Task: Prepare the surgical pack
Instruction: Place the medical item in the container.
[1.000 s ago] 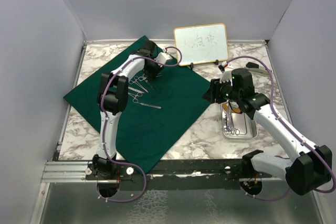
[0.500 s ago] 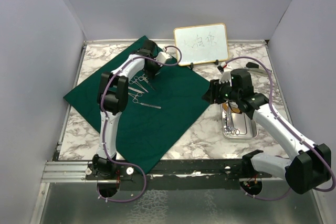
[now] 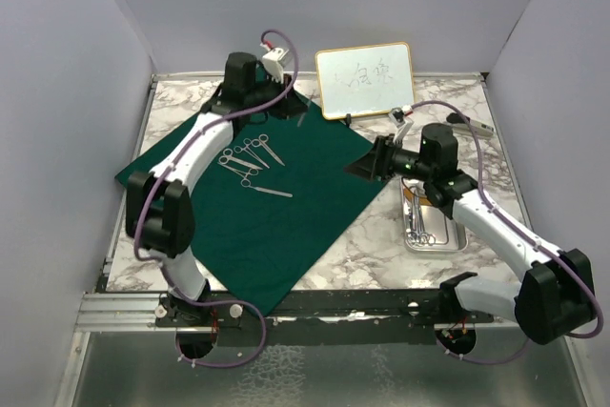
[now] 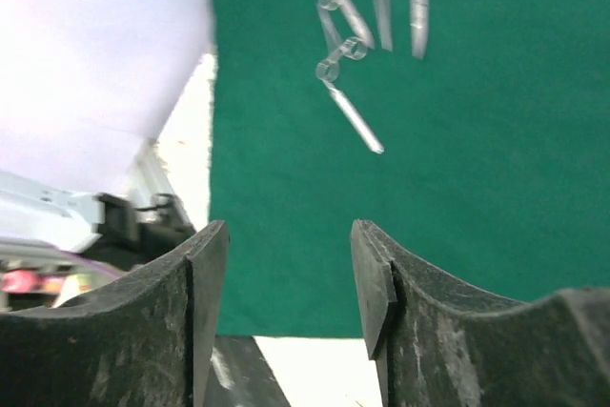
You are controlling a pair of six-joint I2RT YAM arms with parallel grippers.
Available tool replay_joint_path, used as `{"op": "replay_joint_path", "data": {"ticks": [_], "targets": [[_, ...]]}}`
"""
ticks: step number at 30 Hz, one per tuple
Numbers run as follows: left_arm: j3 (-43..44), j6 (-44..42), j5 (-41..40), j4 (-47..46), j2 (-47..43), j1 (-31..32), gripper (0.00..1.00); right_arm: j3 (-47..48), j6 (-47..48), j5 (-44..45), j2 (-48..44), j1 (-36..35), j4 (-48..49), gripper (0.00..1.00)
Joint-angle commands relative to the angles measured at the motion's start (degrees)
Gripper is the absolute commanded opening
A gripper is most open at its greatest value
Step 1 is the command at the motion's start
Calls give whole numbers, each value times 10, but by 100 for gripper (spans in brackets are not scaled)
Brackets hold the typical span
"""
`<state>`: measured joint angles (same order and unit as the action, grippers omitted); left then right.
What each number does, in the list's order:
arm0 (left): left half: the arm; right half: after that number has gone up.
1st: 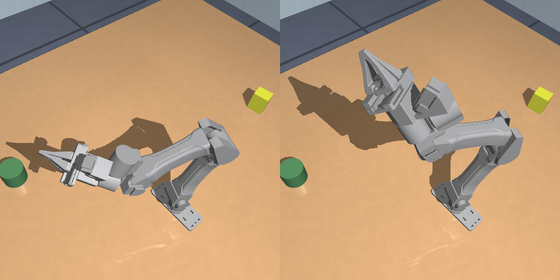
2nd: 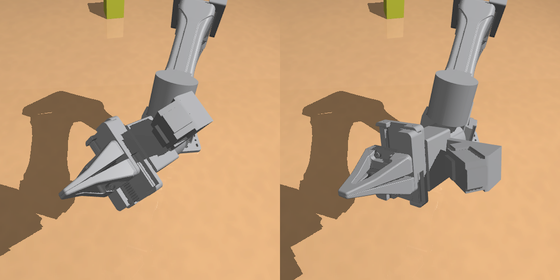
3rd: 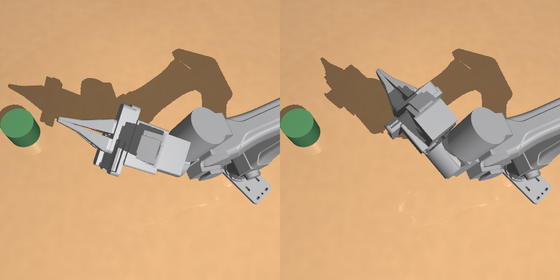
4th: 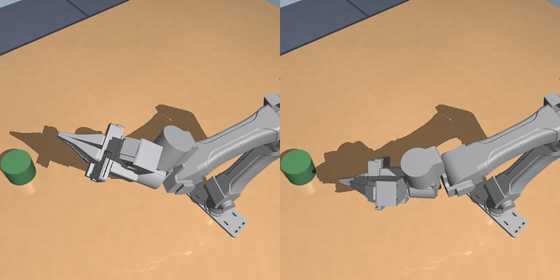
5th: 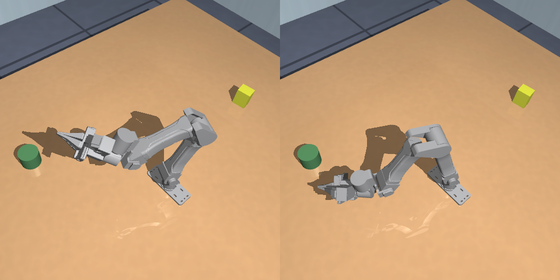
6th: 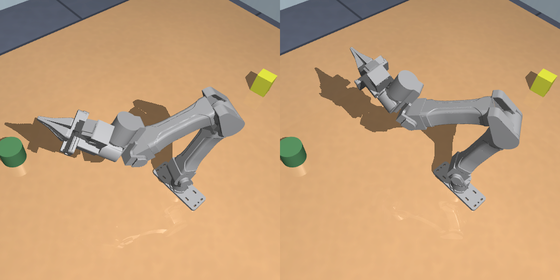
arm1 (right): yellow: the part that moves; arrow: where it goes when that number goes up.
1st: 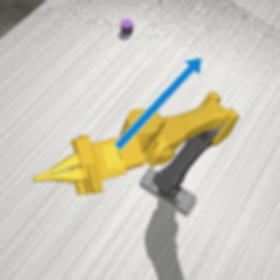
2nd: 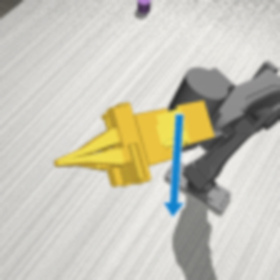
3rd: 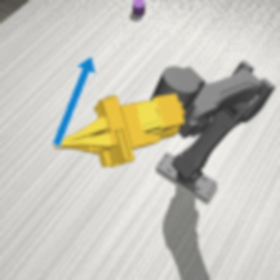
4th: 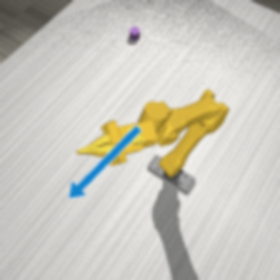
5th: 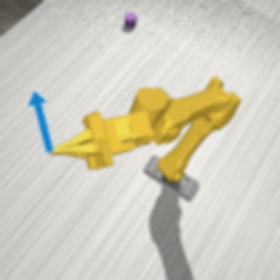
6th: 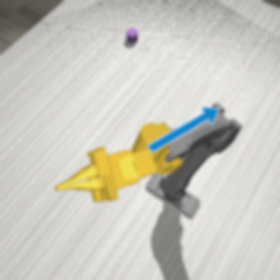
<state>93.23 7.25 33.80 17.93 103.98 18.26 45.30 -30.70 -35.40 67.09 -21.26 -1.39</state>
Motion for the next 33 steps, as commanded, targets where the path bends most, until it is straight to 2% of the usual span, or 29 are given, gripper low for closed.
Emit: {"op": "replay_joint_path", "data": {"ticks": [1,3,6,10,15,17,22,28,31,33], "targets": [[-215,340,156,-411,-104,17,0,-37,-151,-133,20,3,248,57],[-275,405,139,-502,-137,34,0,-39,-171,-143,30,3,285,58],[-339,465,96,-590,-176,73,0,-42,-195,-157,46,3,329,58],[-392,508,45,-646,-200,119,0,-51,-226,-165,64,3,375,54],[-437,567,35,-741,-206,129,0,-61,-234,-148,50,3,379,45],[-442,569,41,-747,-204,132,0,-64,-240,-146,44,3,380,37],[-454,576,38,-761,-205,138,0,-66,-248,-148,35,3,389,25],[-462,576,35,-771,-204,144,0,-66,-249,-159,31,3,400,21],[-464,577,38,-775,-203,149,0,-58,-240,-170,34,3,389,4],[-464,576,43,-777,-202,151,0,-56,-232,-167,27,3,369,1]]}}
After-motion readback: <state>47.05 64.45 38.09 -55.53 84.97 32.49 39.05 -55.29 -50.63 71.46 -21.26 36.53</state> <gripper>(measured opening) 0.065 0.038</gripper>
